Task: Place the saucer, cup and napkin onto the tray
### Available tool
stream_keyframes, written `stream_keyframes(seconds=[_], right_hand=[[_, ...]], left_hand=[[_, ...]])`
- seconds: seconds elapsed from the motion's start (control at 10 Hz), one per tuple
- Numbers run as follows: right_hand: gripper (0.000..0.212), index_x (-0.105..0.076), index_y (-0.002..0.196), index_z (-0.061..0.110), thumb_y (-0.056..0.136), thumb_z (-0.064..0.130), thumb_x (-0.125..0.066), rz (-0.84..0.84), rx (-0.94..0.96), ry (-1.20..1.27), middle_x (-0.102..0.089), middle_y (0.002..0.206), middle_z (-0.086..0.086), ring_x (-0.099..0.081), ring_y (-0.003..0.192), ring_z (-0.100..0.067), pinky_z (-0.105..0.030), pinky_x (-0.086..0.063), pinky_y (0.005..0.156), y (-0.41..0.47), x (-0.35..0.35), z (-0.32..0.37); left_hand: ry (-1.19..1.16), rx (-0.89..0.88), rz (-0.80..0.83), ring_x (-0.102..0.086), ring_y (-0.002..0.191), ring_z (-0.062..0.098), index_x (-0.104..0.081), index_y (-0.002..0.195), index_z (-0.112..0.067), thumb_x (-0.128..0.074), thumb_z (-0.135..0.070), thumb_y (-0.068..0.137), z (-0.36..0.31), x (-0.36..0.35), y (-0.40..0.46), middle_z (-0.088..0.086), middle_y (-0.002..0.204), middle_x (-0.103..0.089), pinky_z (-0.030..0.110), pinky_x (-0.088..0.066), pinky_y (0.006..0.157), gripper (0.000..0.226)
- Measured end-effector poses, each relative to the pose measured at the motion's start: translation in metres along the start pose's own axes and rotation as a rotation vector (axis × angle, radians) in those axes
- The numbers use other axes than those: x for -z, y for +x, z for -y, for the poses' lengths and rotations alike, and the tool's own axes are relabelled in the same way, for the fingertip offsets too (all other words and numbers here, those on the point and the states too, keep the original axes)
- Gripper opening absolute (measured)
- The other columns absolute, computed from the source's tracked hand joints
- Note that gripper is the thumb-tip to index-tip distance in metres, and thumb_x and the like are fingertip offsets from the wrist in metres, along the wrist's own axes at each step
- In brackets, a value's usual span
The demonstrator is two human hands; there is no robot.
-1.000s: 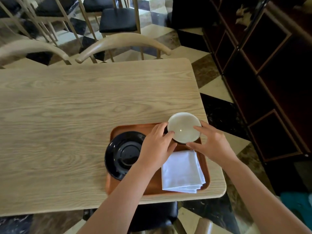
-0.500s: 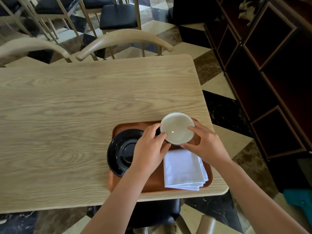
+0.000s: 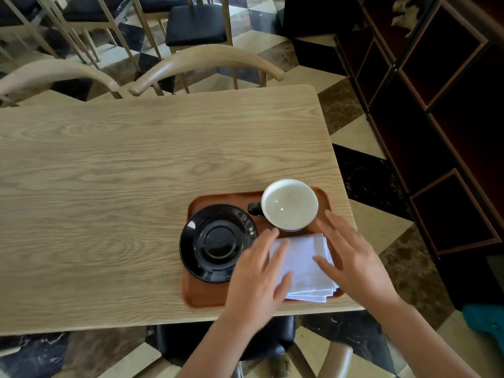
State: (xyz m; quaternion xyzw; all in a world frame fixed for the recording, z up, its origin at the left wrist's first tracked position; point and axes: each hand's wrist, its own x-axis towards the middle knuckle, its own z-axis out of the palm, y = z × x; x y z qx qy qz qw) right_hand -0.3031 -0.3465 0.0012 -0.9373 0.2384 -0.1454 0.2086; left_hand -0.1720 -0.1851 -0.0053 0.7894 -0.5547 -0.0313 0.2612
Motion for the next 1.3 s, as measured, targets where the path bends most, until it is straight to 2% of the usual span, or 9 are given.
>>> stream_keyframes(seconds=[0.1, 0.2, 0.3, 0.4, 0.5, 1.0, 1.1, 1.2, 1.3], right_hand=[[0.056, -0.051, 0.130, 0.014, 0.079, 0.034, -0.064, 0.120, 0.102, -0.077, -0.043, 0.142, -0.013, -0.036, 0.133, -0.029, -0.051, -0.039, 0.101, -0.034, -0.006, -0.006], [0.059, -0.057, 0.125, 0.015, 0.071, 0.030, -0.075, 0.202, 0.127, -0.120, -0.048, 0.138, -0.015, -0.038, 0.130, -0.031, -0.054, -0.040, 0.098, -0.049, -0.015, -0.006], [0.055, -0.062, 0.119, 0.012, 0.068, 0.024, -0.078, 0.187, 0.116, -0.102, -0.052, 0.133, -0.019, -0.045, 0.124, -0.034, -0.055, -0.043, 0.095, -0.049, -0.017, -0.003], [0.054, -0.064, 0.116, 0.012, 0.066, 0.024, -0.081, 0.165, 0.116, -0.138, -0.055, 0.130, -0.019, -0.050, 0.120, -0.034, -0.055, -0.044, 0.094, -0.047, -0.019, 0.001], [0.053, -0.066, 0.113, 0.012, 0.064, 0.024, -0.083, 0.147, 0.116, -0.163, -0.057, 0.128, -0.020, -0.053, 0.118, -0.034, -0.055, -0.046, 0.092, -0.043, -0.022, 0.007], [0.051, -0.065, 0.114, 0.009, 0.067, 0.021, -0.082, 0.147, 0.068, -0.148, -0.055, 0.130, -0.020, -0.053, 0.118, -0.037, -0.054, -0.046, 0.093, -0.044, -0.032, 0.017], [0.052, -0.064, 0.115, 0.009, 0.067, 0.021, -0.082, 0.197, 0.033, -0.144, -0.055, 0.131, -0.020, -0.053, 0.118, -0.036, -0.055, -0.045, 0.093, -0.043, -0.027, 0.020], [0.051, -0.064, 0.115, 0.013, 0.068, 0.023, -0.081, 0.240, 0.004, -0.180, -0.056, 0.130, -0.018, -0.055, 0.116, -0.035, -0.055, -0.045, 0.092, -0.035, -0.019, 0.027], [0.052, -0.046, 0.134, 0.024, 0.086, 0.038, -0.060, 0.383, -0.064, -0.265, -0.042, 0.145, -0.008, -0.040, 0.131, -0.025, -0.045, -0.027, 0.110, -0.025, -0.003, 0.043]], left_hand=[[0.075, -0.088, 0.132, -0.039, 0.133, 0.024, -0.039, 0.136, -0.021, -0.040, -0.033, 0.093, -0.015, -0.018, -0.024, 0.009, 0.142, -0.045, 0.038, -0.045, 0.100, 0.044], [0.084, -0.046, 0.197, -0.040, 0.132, 0.027, -0.046, 0.132, -0.022, -0.053, -0.027, 0.090, -0.020, -0.027, -0.027, 0.013, 0.142, -0.046, 0.039, -0.045, 0.100, 0.043], [0.092, -0.003, 0.229, -0.045, 0.128, 0.029, -0.056, 0.125, -0.021, -0.070, -0.021, 0.080, -0.019, -0.030, -0.023, 0.016, 0.137, -0.051, 0.041, -0.049, 0.095, 0.047], [0.102, 0.010, 0.236, -0.047, 0.127, 0.029, -0.059, 0.123, -0.020, -0.071, -0.021, 0.080, -0.016, -0.028, -0.022, 0.016, 0.136, -0.052, 0.042, -0.047, 0.097, 0.045], [0.127, 0.015, 0.235, -0.044, 0.128, 0.029, -0.058, 0.124, -0.019, -0.071, -0.019, 0.080, -0.011, -0.025, -0.024, 0.017, 0.137, -0.051, 0.043, -0.041, 0.100, 0.046], [0.082, 0.018, 0.238, -0.035, 0.134, 0.030, -0.051, 0.131, -0.018, -0.060, -0.019, 0.088, 0.000, -0.027, -0.030, 0.019, 0.142, -0.043, 0.044, -0.036, 0.104, 0.044], [0.089, 0.021, 0.275, -0.029, 0.137, 0.030, -0.046, 0.135, -0.019, -0.054, -0.021, 0.092, 0.001, -0.026, -0.029, 0.019, 0.146, -0.037, 0.043, -0.033, 0.106, 0.044], [0.117, 0.033, 0.393, -0.007, 0.144, 0.025, -0.025, 0.144, -0.021, -0.036, -0.029, 0.099, 0.001, -0.022, -0.028, 0.016, 0.155, -0.016, 0.038, -0.015, 0.114, 0.047], [0.080, 0.076, 0.484, -0.010, 0.143, 0.023, -0.018, 0.146, -0.021, -0.035, -0.031, 0.098, -0.007, -0.007, -0.025, 0.012, 0.156, -0.017, 0.037, -0.017, 0.114, 0.052]])
